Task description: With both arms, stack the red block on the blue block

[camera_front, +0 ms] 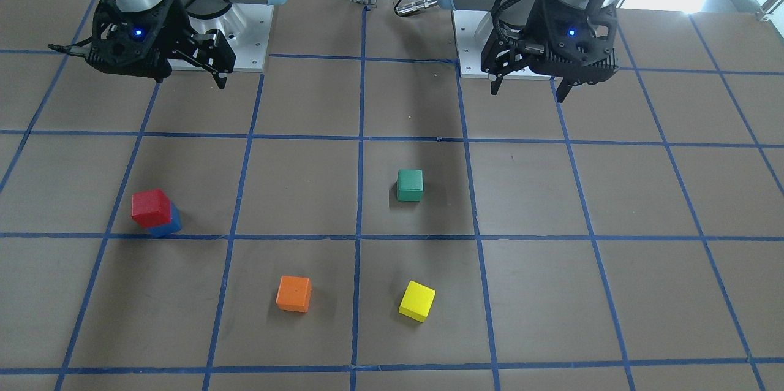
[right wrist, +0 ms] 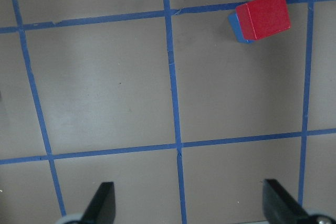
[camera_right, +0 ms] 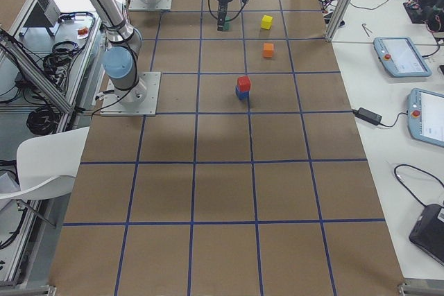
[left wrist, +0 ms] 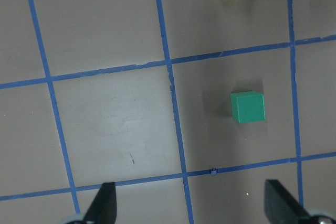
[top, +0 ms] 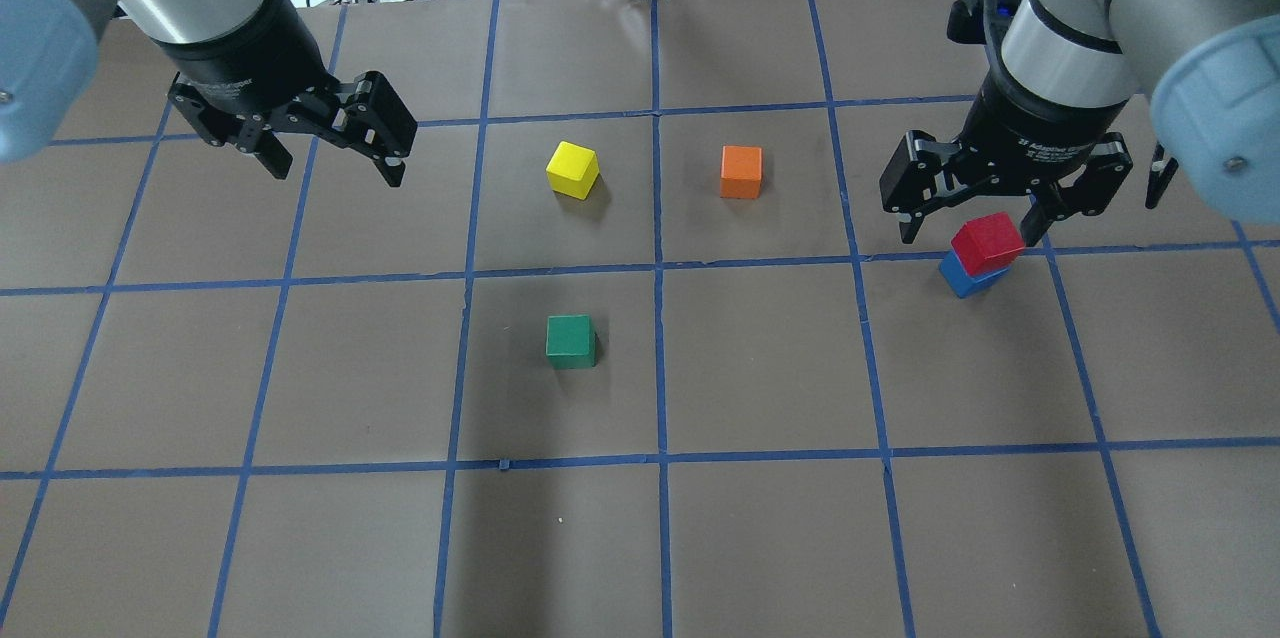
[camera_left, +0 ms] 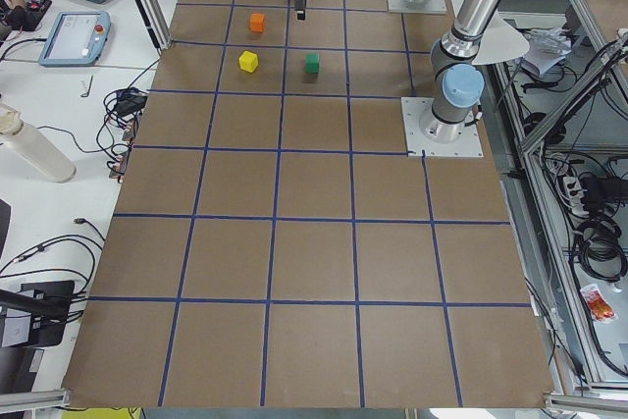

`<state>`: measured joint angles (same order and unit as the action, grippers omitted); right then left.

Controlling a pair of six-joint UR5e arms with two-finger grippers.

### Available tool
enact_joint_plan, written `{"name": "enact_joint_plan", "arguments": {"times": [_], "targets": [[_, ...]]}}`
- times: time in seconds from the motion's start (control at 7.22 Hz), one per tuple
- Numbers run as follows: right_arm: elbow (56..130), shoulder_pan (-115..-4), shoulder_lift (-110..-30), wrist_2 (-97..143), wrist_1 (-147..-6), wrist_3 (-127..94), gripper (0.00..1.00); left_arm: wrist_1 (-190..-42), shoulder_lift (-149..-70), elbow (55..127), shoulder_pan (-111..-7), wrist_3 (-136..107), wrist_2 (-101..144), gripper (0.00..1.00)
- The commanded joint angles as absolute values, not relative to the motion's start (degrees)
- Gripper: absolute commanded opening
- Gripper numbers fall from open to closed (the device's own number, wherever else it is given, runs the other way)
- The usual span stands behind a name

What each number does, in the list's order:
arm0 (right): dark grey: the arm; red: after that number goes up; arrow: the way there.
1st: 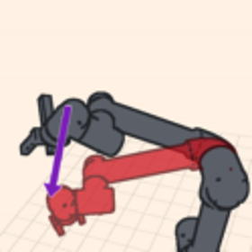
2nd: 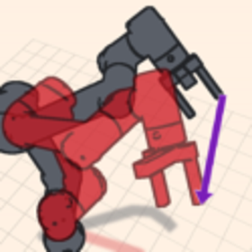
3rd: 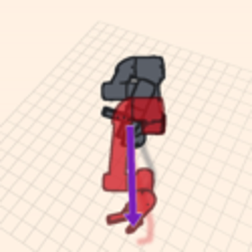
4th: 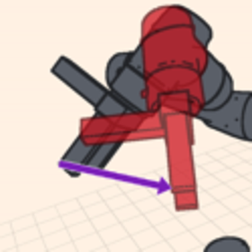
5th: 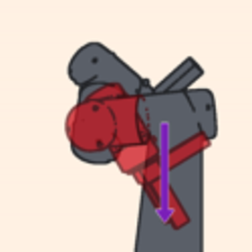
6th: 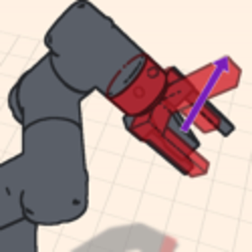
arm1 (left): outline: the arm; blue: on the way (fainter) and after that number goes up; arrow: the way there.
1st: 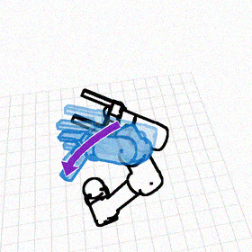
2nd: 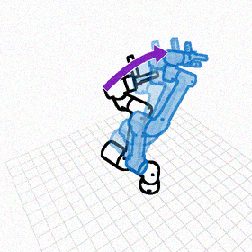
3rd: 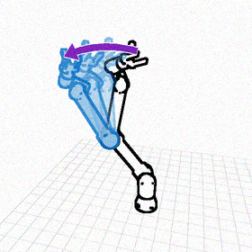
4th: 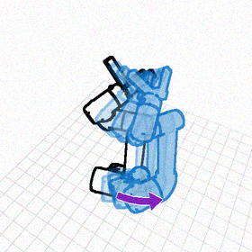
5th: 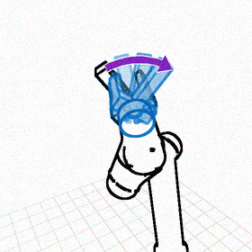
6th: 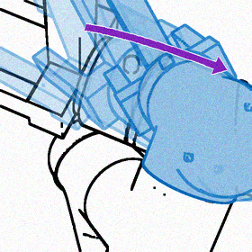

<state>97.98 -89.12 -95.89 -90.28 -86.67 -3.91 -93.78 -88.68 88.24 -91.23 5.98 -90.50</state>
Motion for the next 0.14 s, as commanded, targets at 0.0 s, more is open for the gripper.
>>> {"name": "enact_joint_plan", "arguments": {"times": [0.0], "targets": [[98.1, -89.1, -95.9, -90.4, -86.8, -3.9, 1.00, -93.8, -88.7, 88.2, -91.2, 6.0, -90.5, 1.00]]}}
